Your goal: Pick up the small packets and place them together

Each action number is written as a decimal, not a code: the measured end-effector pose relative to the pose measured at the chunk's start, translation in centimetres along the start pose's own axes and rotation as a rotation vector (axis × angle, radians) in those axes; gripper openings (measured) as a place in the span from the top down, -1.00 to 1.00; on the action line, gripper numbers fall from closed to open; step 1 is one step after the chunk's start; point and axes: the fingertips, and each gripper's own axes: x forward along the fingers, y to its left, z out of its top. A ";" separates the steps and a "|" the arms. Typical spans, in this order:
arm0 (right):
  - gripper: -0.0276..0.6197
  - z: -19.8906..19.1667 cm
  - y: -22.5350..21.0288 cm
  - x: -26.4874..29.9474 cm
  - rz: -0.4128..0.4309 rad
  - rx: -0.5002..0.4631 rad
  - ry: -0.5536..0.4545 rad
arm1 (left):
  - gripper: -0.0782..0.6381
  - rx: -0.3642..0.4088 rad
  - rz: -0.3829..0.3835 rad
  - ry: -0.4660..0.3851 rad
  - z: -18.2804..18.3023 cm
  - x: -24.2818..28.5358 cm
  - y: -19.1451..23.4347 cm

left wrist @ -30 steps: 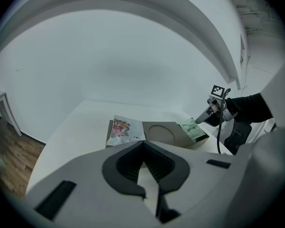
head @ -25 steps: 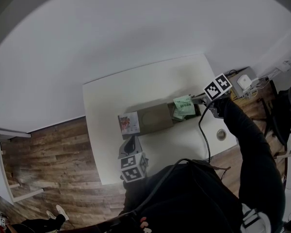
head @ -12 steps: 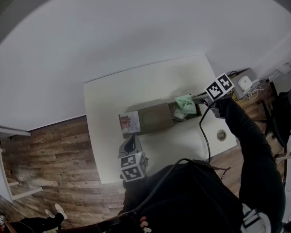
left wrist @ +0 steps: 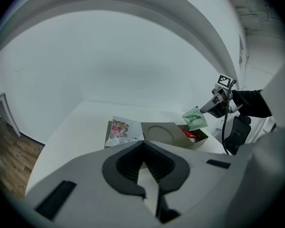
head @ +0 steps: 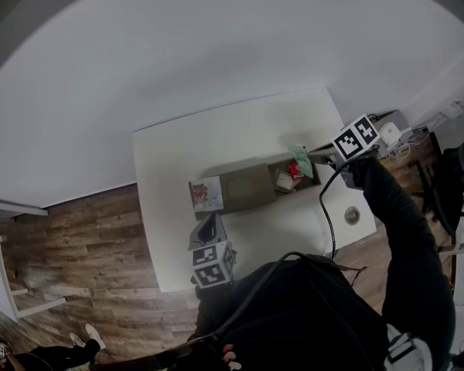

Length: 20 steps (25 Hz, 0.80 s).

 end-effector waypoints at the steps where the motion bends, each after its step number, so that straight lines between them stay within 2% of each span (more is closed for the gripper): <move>1: 0.91 0.2 0.3 -0.1 0.003 -0.007 -0.004 | 0.78 -0.003 0.000 0.002 0.0 0.0 0.0; 5: 0.91 1.2 2.1 -0.8 0.025 -0.047 -0.030 | 0.78 -0.005 0.000 -0.009 0.0 0.0 0.2; 9: 0.91 2.8 5.6 -1.3 0.082 -0.107 -0.072 | 0.78 -0.015 0.000 -0.008 -0.1 -0.3 0.2; 16: 0.91 4.8 13.2 0.0 0.255 -0.193 -0.104 | 0.78 -0.030 0.015 -0.029 0.0 -1.0 0.8; 20: 0.91 4.9 17.3 2.6 0.367 -0.215 -0.081 | 0.78 -0.040 0.033 -0.037 0.0 -1.6 1.7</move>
